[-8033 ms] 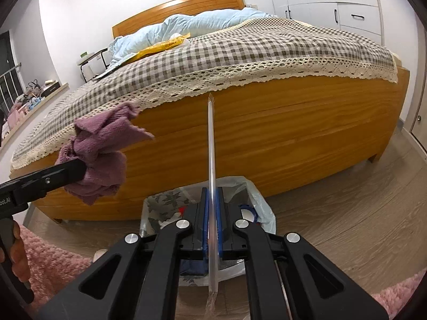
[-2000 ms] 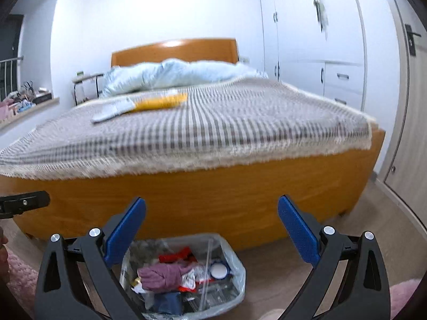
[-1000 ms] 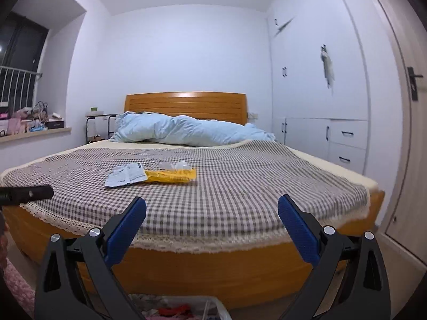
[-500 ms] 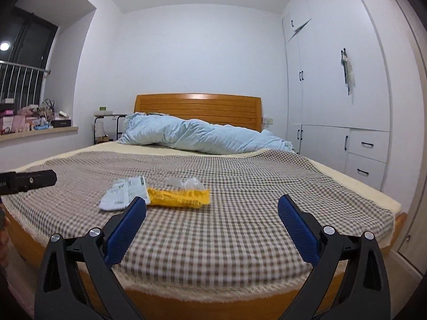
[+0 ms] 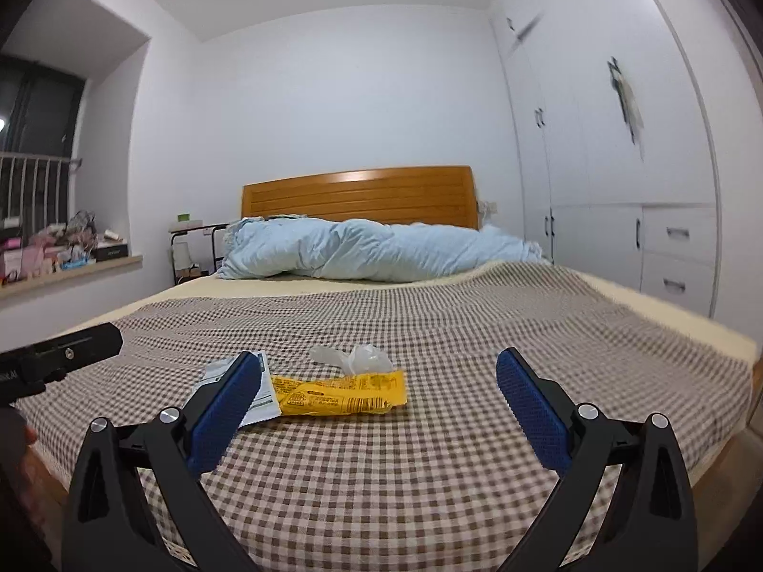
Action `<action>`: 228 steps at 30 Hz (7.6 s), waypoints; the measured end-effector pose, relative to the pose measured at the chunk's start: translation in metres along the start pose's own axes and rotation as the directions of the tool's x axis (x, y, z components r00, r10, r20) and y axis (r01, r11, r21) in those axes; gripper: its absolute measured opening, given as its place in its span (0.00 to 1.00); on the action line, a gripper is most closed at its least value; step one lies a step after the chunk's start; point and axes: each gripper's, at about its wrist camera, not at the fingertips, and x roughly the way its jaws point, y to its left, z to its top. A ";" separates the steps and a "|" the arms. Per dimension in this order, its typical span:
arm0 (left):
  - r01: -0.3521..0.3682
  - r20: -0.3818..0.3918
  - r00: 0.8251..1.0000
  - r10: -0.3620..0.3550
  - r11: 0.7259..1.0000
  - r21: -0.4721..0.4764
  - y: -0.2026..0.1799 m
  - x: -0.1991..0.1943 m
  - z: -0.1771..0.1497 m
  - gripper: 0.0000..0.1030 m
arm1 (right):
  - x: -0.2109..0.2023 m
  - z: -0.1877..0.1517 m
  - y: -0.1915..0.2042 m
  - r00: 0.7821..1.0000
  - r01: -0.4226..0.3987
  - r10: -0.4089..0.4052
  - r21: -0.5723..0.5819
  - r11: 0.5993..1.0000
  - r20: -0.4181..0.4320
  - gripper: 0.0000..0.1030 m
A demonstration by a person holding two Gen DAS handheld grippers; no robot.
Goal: Collect trash
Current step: 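Move both open tools toward the pouch, yellow wrapper and clear glove, then grasp the clear plastic glove with the right tool, then grasp the white-and-green pouch with the left tool while the right tool holds the glove, then carry the pouch and clear glove down toward the floor bin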
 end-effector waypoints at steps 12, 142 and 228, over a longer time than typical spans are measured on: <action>-0.038 -0.043 0.998 0.036 0.999 -0.038 0.013 0.017 -0.015 0.93 | 0.005 -0.013 0.015 0.999 0.010 -0.012 -0.031 0.999 -0.053 0.92; -0.257 -0.466 0.852 0.237 0.966 0.021 0.043 0.187 -0.038 0.93 | 0.124 -0.029 -0.027 0.936 0.084 -0.009 0.198 0.977 -0.352 0.09; 0.053 -0.263 0.962 -0.072 0.996 -0.077 -0.011 0.076 -0.032 0.23 | 0.057 -0.001 -0.036 0.971 -0.074 0.096 0.107 0.992 -0.220 0.09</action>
